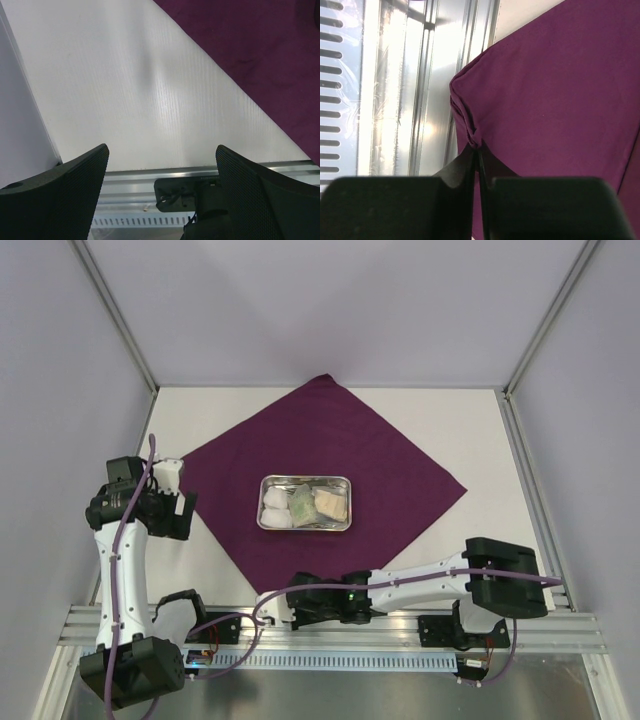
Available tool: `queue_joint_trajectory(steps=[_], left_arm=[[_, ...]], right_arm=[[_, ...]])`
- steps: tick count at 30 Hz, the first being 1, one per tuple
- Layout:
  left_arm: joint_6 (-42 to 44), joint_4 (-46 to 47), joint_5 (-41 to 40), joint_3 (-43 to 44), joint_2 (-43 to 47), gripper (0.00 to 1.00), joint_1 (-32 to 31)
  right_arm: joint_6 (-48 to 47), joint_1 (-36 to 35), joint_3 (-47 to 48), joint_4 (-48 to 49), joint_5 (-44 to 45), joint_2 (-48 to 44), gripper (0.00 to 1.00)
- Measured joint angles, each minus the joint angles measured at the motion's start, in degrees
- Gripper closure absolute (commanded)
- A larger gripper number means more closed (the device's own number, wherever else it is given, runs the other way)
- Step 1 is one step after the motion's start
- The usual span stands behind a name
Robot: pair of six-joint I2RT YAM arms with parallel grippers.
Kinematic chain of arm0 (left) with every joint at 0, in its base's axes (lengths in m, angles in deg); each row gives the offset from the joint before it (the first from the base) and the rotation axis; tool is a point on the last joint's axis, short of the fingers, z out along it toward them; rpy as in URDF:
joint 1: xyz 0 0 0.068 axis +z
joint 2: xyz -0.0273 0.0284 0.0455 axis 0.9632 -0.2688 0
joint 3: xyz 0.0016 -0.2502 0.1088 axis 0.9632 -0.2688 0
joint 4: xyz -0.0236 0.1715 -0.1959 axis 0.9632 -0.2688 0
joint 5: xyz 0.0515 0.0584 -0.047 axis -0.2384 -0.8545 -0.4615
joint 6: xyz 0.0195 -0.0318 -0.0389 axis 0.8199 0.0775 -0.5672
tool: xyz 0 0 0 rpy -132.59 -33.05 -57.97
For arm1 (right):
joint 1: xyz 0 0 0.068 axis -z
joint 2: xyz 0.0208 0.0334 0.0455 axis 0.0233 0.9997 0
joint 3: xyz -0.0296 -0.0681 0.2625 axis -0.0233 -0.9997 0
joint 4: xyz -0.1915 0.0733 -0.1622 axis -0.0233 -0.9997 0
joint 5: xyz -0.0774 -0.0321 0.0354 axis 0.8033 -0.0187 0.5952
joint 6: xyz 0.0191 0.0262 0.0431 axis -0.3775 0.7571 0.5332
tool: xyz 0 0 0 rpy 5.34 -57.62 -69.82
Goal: Prepare the surgical pack
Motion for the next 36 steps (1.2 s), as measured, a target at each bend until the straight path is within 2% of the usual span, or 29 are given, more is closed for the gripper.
queue_joint_trajectory(steps=[9, 12, 14, 17, 23, 27, 31, 36], left_arm=[[0.02, 0.33, -0.39, -0.74, -0.04, 0.04, -0.02], [0.02, 0.33, -0.35, -0.74, -0.11, 0.08, 0.0], [0.07, 0.2, 0.13, -0.59, -0.55, 0.14, -0.02], [0.2, -0.81, 1.68, 1.49, -3.28, 0.18, -0.02], [0.07, -1.07, 4.76, 11.37, -12.61, 0.18, -1.27], [0.11, 0.0, 4.39, 17.42, -18.62, 0.16, -6.86], [0.0, 1.99, 4.57, 23.47, -25.2, 0.16, -12.37], [-0.15, 5.6, 3.04, 28.3, -31.93, 0.16, -17.9]], right_arm=[[2.43, 1.95, 0.0, 0.13, -1.29, -0.26, 1.0], [4.7, 6.34, -0.02, 0.63, -1.68, -3.48, 0.99], [6.1, 10.86, 0.04, 2.25, -1.9, -6.32, 1.0], [7.87, 17.92, 1.97, 3.91, -1.64, -7.28, 1.0], [12.57, 32.61, 15.47, 4.11, -1.97, 3.5, 1.0], [16.96, 39.91, 26.62, 2.99, -2.03, 12.66, 1.0], [21.11, 44.89, 37.33, -0.35, -1.55, 20.87, 0.99], [26.16, 47.3, 43.82, -4.02, 0.96, 26.56, 1.0]])
